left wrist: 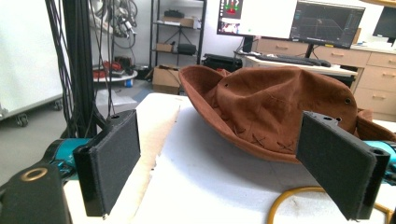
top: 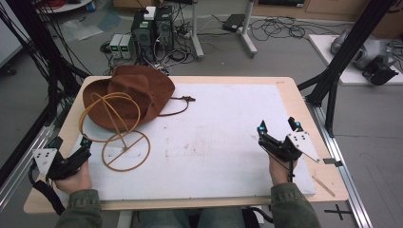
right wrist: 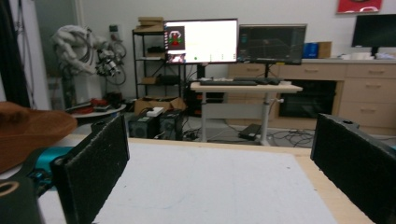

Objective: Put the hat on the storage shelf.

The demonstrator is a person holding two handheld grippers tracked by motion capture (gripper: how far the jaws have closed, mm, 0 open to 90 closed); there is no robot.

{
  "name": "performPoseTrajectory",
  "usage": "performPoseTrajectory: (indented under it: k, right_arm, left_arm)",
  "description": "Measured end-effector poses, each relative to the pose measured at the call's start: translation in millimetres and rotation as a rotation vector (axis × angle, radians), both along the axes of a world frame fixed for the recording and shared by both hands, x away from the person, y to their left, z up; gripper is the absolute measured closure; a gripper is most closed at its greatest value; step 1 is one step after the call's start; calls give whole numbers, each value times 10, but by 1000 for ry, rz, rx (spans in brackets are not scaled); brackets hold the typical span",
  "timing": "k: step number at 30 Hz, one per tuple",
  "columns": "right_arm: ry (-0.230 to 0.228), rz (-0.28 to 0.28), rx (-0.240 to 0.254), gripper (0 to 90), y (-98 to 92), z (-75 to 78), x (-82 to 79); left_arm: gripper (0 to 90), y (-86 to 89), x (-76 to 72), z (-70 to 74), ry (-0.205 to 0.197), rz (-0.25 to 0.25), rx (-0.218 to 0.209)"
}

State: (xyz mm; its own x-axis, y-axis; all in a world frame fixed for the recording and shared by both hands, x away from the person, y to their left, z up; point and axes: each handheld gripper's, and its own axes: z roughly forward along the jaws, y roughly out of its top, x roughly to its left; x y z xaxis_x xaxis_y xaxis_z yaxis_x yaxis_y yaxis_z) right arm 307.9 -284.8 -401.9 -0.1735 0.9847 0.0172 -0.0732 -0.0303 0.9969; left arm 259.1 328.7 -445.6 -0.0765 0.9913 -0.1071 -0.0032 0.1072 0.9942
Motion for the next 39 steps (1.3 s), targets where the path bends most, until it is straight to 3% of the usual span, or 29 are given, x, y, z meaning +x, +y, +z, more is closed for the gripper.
performPoseTrajectory:
  k: [5, 10, 15, 18, 20, 22, 23, 31, 35, 39]
  right_arm:
    - [27, 48, -31, 40, 215, 67, 131]
    - [86, 132, -29, 40, 570, 241, 411]
    - [82, 231, -22, 40, 964, 582, 706]
    - [69, 260, -40, 40, 1116, 685, 801]
    - [70, 320, -78, 40, 1412, 825, 995]
    - [74, 341, -93, 40, 1505, 859, 1058]
    - [86, 378, -115, 40, 1693, 926, 1183]
    - [150, 546, -176, 41, 2425, 1223, 1551]
    - [168, 584, -173, 41, 2728, 1252, 1701]
    - [214, 603, -168, 41, 3050, 1068, 1887]
  left_arm:
    - [143, -29, -6, 13, -8, -1, 23]
    - [143, -35, -7, 16, -12, -2, 27]
    - [143, -29, -6, 12, -13, -6, 21]
    - [144, -22, -13, 9, -10, -7, 14]
    - [143, -18, -12, 6, -13, -8, 9]
    - [143, -18, -13, 4, -13, -10, 4]
    - [143, -15, -13, 1, -13, -12, 2]
    - [143, 0, -9, -5, -13, -14, -14]
    - [143, -2, -13, -6, -12, -15, -15]
    - [143, 0, -19, -9, -11, -18, -18]
